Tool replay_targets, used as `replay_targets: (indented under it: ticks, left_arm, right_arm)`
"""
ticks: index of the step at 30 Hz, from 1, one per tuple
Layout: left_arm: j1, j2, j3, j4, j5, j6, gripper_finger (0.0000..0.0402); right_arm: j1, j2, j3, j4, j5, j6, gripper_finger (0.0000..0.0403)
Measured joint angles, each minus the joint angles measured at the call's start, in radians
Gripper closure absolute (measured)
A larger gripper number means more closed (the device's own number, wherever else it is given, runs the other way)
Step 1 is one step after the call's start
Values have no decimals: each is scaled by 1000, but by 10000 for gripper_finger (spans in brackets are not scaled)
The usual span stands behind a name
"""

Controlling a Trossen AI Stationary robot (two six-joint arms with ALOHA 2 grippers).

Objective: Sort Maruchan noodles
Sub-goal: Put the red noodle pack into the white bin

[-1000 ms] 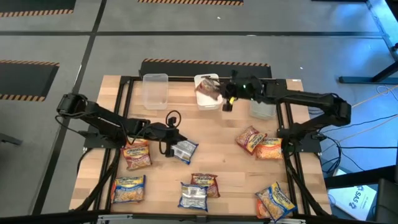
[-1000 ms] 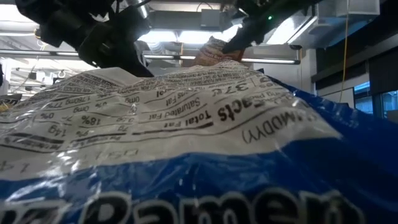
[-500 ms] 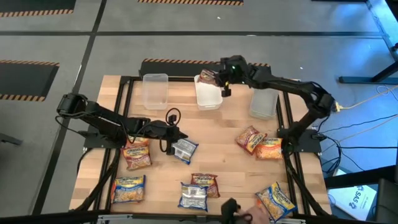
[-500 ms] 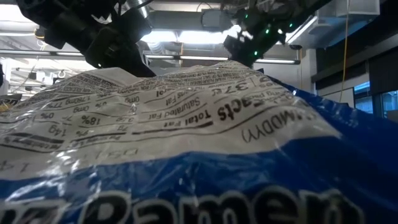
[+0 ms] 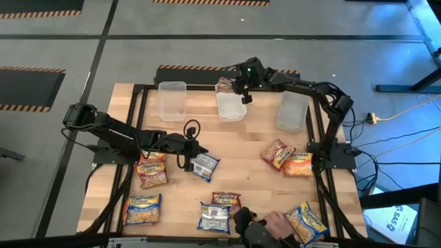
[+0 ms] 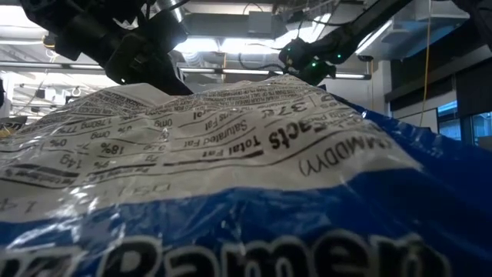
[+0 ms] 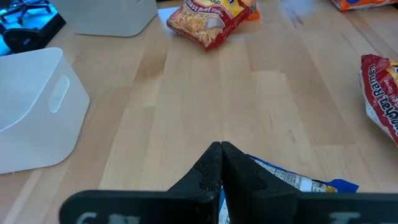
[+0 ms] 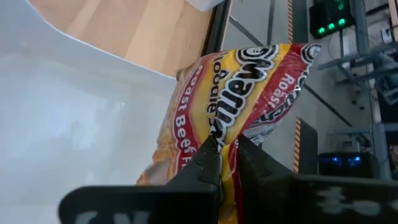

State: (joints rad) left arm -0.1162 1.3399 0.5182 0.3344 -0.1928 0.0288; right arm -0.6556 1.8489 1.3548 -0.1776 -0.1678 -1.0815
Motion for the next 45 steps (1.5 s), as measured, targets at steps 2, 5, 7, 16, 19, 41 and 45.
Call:
replay_targets:
  ticks: [2, 5, 7, 16, 19, 41, 45]
  left_arm:
    - [0, 0, 0, 0, 0, -1, 398]
    - [0, 0, 0, 0, 0, -19, 398]
    - [0, 0, 0, 1, 0, -19, 398]
    - [0, 0, 1, 23, 0, -20, 398]
    - [-1, 0, 1, 23, 0, -20, 398]
    - [-3, 0, 1, 28, 0, -19, 398]
    - [-3, 0, 1, 28, 8, -18, 398]
  right_arm:
    - [-1, 14, 15, -3, -5, -9, 395]
    - [-1, 25, 20, -6, -3, -40, 395]
    - [-10, 33, 20, -14, -11, -54, 394]
    - [-27, 54, 19, -30, -9, -53, 394]
    - [-27, 54, 19, -34, -9, -52, 394]
    - [-25, 112, 18, -7, 20, 2, 393]
    - [-25, 112, 18, -8, 21, 10, 376]
